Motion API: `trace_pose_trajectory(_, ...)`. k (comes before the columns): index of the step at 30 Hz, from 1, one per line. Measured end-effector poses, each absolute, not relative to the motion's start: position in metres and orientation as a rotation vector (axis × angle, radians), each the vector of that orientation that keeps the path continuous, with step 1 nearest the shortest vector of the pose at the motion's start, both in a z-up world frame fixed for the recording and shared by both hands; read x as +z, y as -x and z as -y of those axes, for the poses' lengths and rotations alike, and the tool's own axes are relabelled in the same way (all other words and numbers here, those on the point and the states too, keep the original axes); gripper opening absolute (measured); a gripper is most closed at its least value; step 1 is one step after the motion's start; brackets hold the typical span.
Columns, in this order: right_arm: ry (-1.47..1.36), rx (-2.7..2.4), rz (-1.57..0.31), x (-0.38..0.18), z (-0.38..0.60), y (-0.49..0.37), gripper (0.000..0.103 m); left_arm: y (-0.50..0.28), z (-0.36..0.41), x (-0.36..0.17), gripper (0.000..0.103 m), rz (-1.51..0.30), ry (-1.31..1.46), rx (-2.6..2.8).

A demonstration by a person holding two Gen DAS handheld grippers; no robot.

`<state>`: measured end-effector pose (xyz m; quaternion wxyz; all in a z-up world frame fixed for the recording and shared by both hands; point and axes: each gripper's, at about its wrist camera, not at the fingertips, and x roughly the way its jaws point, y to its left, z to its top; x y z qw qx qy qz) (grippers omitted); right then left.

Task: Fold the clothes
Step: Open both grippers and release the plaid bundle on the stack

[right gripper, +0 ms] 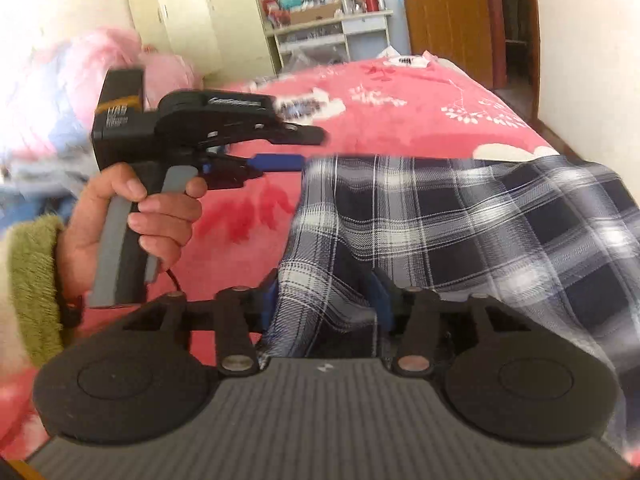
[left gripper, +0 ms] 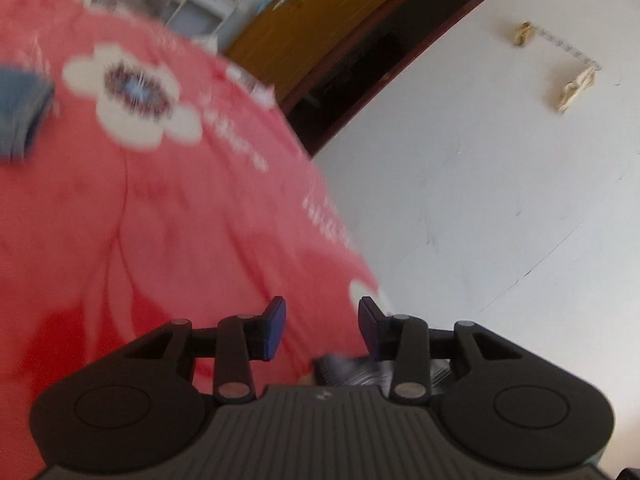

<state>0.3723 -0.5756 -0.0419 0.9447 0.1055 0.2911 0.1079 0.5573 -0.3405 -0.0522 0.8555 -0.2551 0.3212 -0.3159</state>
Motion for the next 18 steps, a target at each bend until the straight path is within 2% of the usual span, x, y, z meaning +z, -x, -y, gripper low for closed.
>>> trace_pose_trajectory(4,-0.288,0.079,-0.408,-0.007,0.631,-0.343,0.042,-0.516,0.369,-0.031,0.04,-0.604,0.328,-0.799)
trace_pose_trajectory(5,-0.278,0.026,-0.391,-0.002,0.643,-0.343,0.033,-0.506,0.378,-0.027,0.04,-0.587,0.273,-0.836)
trace_pose_trajectory(7,-0.279,-0.035,-0.407,-0.003,0.668,-0.353,0.022,-0.489,0.4,-0.037,0.04,-0.595,0.155,-0.883)
trace_pose_trajectory(11,-0.235,-0.091,-0.602,-0.044,0.699,-0.399,0.018,-0.468,0.432,-0.084,0.038,-0.602,-0.006,-0.893)
trace_pose_trajectory(13,-0.173,-0.144,-0.647,-0.056,0.702,-0.406,0.018,-0.457,0.437,-0.091,0.041,-0.566,-0.063,-0.888)
trace_pose_trajectory(18,-0.189,-0.095,-0.572,-0.011,0.699,-0.411,0.018,-0.459,0.438,-0.085,0.045,-0.537,-0.062,-0.909)
